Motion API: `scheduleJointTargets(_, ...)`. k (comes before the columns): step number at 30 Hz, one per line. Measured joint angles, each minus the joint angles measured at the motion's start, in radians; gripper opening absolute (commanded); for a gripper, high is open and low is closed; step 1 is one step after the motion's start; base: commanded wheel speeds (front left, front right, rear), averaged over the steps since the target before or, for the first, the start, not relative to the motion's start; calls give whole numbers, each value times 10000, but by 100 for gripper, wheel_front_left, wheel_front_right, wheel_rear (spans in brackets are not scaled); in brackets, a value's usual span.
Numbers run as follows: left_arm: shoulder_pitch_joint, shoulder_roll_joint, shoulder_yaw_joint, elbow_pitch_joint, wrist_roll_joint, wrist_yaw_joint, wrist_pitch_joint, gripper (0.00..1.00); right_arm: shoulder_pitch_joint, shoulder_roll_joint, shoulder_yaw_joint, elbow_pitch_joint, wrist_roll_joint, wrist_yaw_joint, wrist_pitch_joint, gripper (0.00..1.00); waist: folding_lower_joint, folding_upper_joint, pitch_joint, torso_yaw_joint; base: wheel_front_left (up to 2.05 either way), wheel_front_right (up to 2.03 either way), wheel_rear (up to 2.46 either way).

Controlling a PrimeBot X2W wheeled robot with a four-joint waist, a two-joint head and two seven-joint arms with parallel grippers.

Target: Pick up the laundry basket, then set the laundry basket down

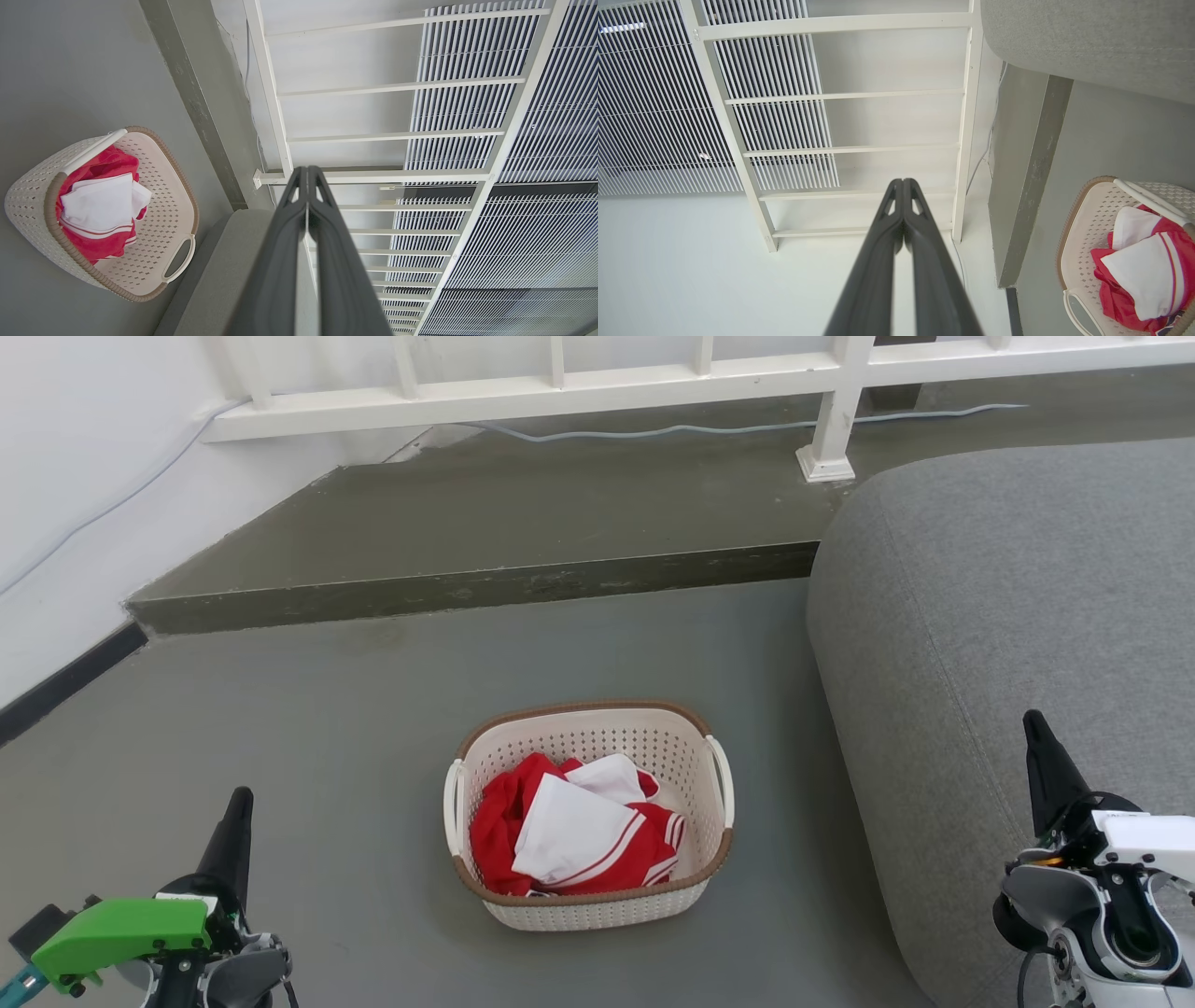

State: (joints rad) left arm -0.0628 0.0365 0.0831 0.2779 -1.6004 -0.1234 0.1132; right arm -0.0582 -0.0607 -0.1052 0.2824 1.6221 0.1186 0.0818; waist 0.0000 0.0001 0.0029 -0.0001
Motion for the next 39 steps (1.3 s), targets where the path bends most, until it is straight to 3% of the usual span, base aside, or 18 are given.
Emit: scheduleJointTargets(39, 0, 0, 0, -6, -2, 0, 0, 0, 0, 12, -23, -12, 0, 0, 29, 0, 0, 0, 1, 0, 0, 0, 0)
